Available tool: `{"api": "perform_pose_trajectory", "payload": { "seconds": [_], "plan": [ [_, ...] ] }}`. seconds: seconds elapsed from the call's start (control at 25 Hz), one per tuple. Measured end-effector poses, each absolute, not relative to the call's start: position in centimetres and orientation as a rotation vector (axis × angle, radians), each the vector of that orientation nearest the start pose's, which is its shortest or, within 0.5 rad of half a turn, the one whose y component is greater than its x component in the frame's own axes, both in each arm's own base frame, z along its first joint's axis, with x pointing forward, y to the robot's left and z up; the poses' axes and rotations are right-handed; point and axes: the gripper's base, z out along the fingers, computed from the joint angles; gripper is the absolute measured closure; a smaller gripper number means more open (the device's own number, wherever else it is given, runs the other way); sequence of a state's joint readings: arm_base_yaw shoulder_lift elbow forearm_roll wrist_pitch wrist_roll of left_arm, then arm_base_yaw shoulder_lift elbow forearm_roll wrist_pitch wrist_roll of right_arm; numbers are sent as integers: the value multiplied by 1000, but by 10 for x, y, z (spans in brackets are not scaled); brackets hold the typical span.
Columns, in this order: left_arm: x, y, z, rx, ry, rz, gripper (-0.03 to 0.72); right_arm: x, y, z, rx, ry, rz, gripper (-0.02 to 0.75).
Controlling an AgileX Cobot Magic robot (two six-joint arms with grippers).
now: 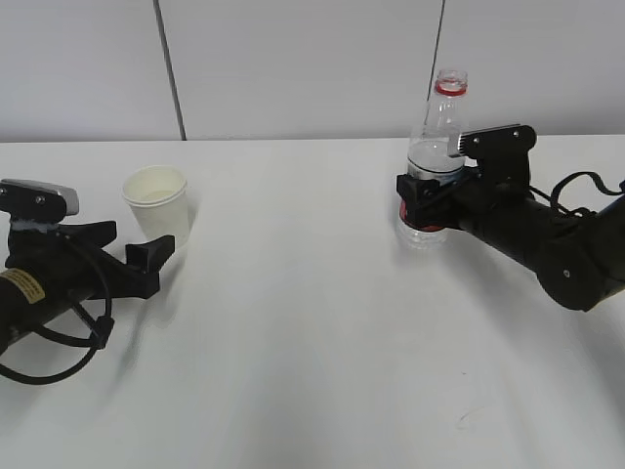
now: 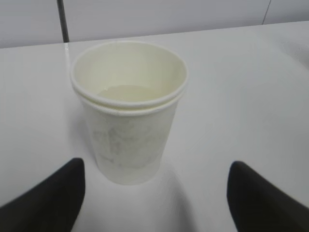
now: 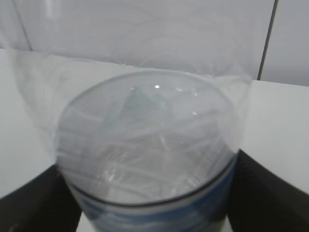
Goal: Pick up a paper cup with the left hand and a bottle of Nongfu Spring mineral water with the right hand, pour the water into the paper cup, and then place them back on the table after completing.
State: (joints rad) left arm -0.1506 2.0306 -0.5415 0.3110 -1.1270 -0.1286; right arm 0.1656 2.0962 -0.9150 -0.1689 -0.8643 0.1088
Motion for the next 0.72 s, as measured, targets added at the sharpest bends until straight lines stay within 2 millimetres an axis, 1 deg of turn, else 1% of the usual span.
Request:
{"api": "perform_pose_trajectory", "payload": {
  "seconds": [0.48, 0.72],
  "plan": [
    [300, -71, 90, 341, 1836, -359, 135, 389, 78, 113, -256, 1803, 243, 135],
    [300, -71, 90, 340, 1837, -358, 135, 381, 77, 120, -266, 1813, 242, 135]
  ]
}}
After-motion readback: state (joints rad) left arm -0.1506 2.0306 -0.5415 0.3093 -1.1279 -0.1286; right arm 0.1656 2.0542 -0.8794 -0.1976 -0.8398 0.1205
